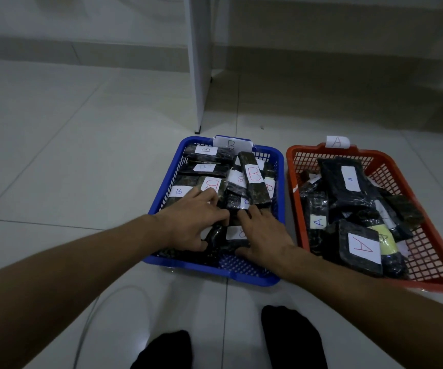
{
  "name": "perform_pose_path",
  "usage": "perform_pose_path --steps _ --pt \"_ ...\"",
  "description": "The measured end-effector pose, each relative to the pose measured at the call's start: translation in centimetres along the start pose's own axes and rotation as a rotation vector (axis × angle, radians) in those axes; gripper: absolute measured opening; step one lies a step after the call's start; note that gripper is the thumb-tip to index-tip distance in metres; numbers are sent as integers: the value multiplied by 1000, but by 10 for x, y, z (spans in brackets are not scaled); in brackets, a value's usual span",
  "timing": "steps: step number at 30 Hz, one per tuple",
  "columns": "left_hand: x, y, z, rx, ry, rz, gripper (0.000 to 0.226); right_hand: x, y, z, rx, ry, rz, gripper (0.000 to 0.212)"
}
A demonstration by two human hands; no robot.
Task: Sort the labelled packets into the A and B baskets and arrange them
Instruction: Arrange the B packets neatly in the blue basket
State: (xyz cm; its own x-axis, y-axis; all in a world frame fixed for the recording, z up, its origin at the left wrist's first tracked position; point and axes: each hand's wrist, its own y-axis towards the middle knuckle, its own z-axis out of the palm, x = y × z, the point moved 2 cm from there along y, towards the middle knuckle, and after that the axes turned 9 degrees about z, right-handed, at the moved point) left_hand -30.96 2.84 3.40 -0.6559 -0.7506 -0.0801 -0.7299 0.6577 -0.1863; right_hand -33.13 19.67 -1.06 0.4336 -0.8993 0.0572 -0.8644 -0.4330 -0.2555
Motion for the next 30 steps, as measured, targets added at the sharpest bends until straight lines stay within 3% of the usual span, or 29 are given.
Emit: perform_pose_path --steps 4,13,18,23,26,30 --pt "-4 1 -1 42 24 -7 52 2 -4 1 -41 42 -25 53" --pt "-7 2 0 61 16 -13 55 8 5 3 -12 -94 13 47" --pt "0 3 9 1 60 -9 54 5 10 1 42 -34 -2 29" --pt "10 -3 12 -133 26 -32 56 -6 9 -17 87 293 22 52" --pt "30 -20 3 -281 31 -192 47 2 10 -12 142 376 65 54" --pt "59 -48 7 -309 -45 -624 56 16 15 -2 144 432 96 50"
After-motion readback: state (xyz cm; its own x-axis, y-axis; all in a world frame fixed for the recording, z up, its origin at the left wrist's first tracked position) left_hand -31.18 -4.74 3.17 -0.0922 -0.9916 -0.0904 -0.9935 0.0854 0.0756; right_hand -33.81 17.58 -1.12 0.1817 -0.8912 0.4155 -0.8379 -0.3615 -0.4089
